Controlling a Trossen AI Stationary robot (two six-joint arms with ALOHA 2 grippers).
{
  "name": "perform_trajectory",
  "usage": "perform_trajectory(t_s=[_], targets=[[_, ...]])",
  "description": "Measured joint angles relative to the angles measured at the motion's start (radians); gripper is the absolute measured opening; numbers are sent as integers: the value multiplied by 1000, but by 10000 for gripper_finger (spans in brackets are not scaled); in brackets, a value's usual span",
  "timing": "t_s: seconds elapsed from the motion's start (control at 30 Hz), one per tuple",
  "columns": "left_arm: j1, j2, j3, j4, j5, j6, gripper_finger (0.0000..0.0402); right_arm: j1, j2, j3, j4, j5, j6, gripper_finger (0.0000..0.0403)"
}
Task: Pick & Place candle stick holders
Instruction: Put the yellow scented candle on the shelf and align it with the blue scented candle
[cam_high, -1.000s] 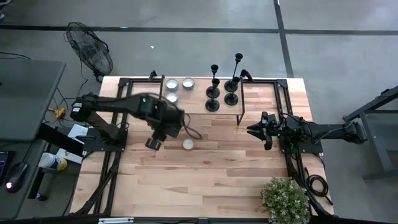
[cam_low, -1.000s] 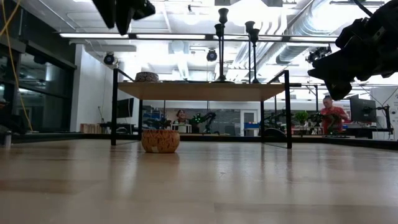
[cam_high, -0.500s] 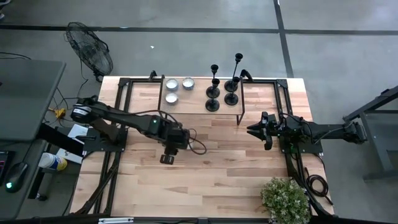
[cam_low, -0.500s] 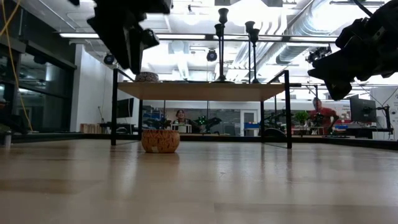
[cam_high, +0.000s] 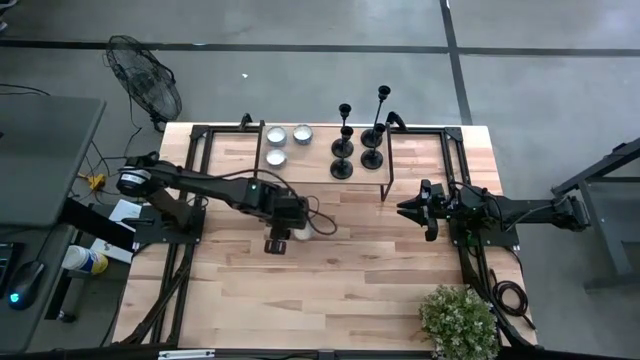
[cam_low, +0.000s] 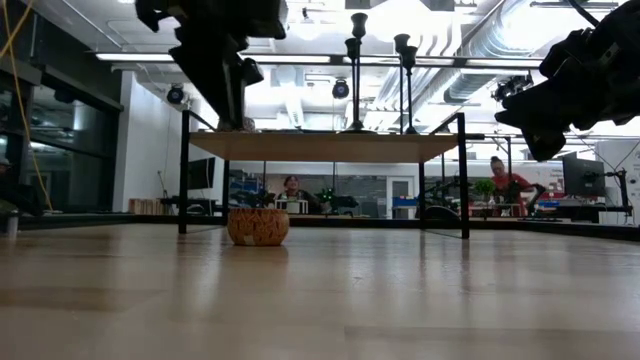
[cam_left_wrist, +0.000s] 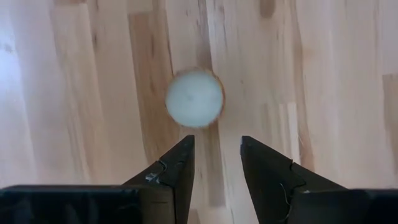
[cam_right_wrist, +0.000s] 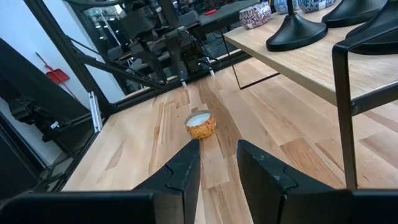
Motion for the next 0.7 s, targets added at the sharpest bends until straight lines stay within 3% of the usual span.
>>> perform_trajectory(t_s=[0.23, 0.7], targets=[[0, 36, 3, 60, 0, 49, 126, 0, 0, 0, 0, 0, 0, 98], [0, 97, 59, 30, -9, 50, 126, 0, 19, 0, 1, 0, 0, 98]])
